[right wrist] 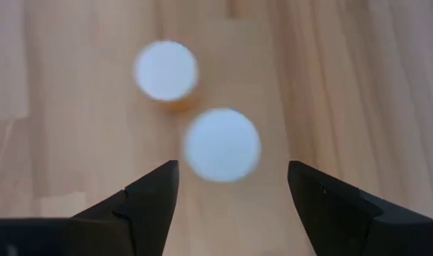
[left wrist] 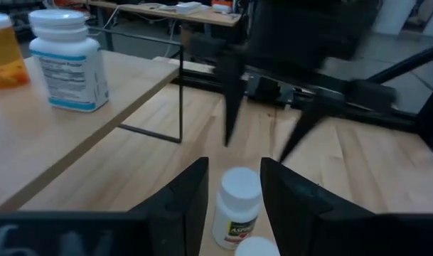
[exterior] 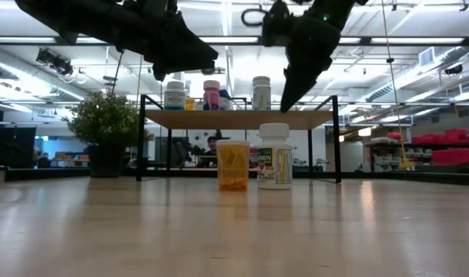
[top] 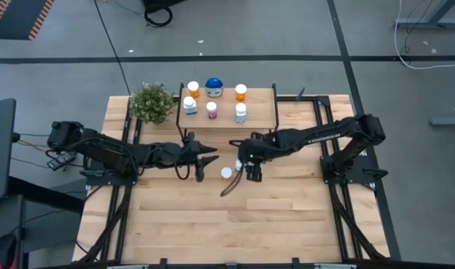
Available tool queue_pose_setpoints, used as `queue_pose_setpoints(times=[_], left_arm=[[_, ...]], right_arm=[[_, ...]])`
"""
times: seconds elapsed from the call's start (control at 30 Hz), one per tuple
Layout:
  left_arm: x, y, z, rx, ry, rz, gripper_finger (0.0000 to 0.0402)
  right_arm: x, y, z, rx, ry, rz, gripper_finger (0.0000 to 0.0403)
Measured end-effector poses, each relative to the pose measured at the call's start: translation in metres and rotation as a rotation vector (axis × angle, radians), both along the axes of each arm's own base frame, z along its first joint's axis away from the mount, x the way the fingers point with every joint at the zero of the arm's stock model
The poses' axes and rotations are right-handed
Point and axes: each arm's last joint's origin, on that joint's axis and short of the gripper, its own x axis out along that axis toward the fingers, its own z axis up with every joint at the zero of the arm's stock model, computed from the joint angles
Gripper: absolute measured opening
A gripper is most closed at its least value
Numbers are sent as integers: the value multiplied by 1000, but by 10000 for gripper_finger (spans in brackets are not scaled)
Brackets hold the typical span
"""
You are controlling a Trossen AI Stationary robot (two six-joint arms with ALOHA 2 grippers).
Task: Pick and place medicine bottles onto shelf by color
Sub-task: Put the white pill bottle on the shelf
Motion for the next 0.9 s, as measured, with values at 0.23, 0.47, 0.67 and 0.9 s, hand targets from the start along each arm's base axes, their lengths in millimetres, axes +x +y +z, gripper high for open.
queue_pose_setpoints(times=[0.23, 0.47, 0.67, 0.9], left_arm=[[-2, 0, 0, 32, 29, -7, 132], [-3, -5, 0, 2, 27, -22, 135], [-4, -13, -1, -13, 38, -48, 127], [-5, -14, -2, -14, 47, -51, 117]], right_arm=[[1, -8, 0, 48, -14, -66, 304], [12, 0, -24, 36, 48, -60, 314], [20, -1, -32, 31, 34, -50, 314], [25, -8, -45, 26, 62, -63, 314]])
